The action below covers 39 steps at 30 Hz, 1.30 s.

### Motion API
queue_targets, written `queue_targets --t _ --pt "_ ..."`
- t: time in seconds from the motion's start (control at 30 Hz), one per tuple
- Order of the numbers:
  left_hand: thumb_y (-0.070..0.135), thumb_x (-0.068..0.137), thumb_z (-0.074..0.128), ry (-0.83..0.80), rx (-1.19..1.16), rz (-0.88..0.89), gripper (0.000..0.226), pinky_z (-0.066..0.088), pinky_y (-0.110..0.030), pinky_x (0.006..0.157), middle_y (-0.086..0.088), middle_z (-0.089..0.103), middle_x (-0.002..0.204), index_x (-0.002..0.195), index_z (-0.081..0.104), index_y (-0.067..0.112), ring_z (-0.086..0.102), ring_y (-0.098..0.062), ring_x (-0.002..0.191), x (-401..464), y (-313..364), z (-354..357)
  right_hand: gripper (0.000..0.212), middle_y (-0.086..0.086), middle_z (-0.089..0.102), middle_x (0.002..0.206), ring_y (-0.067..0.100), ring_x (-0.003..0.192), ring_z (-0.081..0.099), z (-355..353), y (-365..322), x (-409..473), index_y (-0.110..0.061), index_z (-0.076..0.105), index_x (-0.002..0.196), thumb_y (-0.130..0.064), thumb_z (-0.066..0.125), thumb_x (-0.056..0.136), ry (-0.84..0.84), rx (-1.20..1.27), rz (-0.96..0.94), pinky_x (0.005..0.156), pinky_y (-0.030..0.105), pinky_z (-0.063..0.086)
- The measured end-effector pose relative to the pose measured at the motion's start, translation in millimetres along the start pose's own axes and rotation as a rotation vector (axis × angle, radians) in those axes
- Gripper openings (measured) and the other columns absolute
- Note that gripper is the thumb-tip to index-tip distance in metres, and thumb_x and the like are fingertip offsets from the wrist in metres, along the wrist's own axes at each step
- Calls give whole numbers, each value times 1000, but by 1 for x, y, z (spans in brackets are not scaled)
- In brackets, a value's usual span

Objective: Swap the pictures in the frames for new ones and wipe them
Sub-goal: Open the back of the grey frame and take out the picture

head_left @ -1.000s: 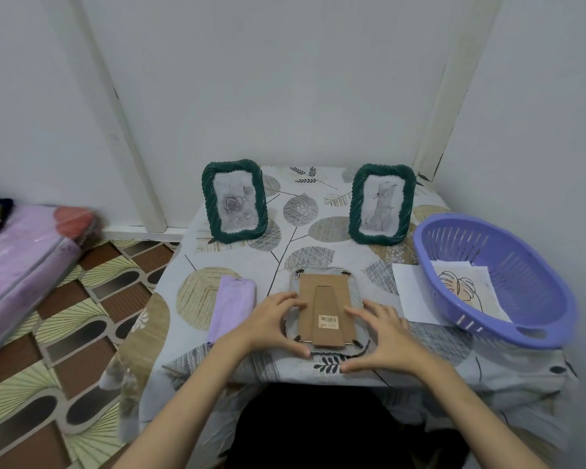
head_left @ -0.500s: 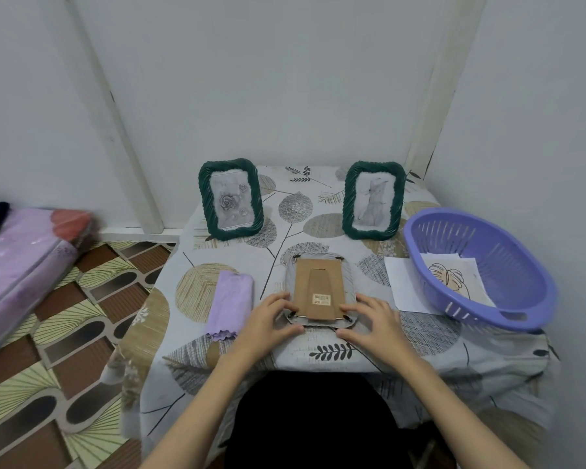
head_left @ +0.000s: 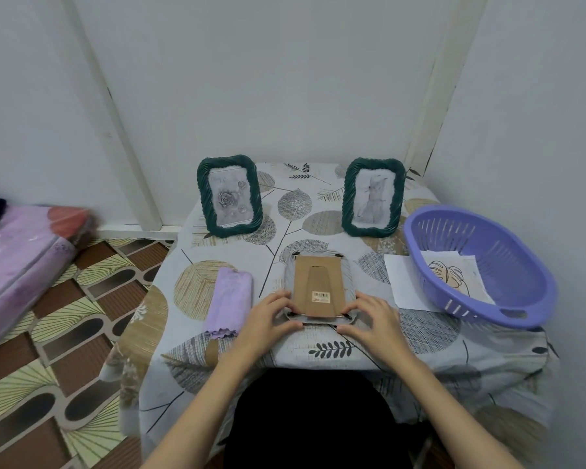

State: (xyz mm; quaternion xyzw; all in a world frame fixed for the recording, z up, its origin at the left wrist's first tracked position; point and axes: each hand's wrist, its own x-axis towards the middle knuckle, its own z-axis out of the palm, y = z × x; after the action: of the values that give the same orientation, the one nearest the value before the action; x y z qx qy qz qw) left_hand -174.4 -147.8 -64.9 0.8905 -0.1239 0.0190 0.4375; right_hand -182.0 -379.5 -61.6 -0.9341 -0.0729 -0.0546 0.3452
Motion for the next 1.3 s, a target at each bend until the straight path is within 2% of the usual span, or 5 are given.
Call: queue_targets --t 0.3,0.53,0.73,1.0,1.3 --pt "20 72 77 30 -13 -4 12 32 -27 107 -2 54 128 79 67 21 46 -11 124 -2 4 1 23 1 52 134 16 129 37 1 -3 -2 -30 69 85 -36 80 65 -9 42 29 94 22 12" --pt "21 73 77 23 20 -3 12 27 -13 96 1 52 127 81 69 16 44 -2 115 -4 4 2 29 -1 55 132 12 129 36 5 2 -4 -55 58 77 -70 52 52 -25 79 40 95 21 13" --pt "28 75 74 49 -62 -26 46 39 -22 100 7 52 120 116 57 18 47 -4 112 4 9 -6 65 -7 57 120 14 120 46 -4 8 7 -61 48 102 -81 64 43 -61 186 90 106 39 34" --pt "46 75 70 24 36 -158 77 27 -43 111 -5 44 138 138 37 14 27 -22 135 30 14 12 67 -4 58 119 13 118 41 -1 -16 27 -37 46 125 -60 69 66 25 161 136 99 36 33" --pt "41 60 82 89 -71 -133 84 28 -29 108 -7 46 131 131 45 17 36 -19 127 33 7 20 59 -13 65 111 10 113 39 10 -19 27 -39 49 121 -50 74 69 83 180 162 93 34 29"
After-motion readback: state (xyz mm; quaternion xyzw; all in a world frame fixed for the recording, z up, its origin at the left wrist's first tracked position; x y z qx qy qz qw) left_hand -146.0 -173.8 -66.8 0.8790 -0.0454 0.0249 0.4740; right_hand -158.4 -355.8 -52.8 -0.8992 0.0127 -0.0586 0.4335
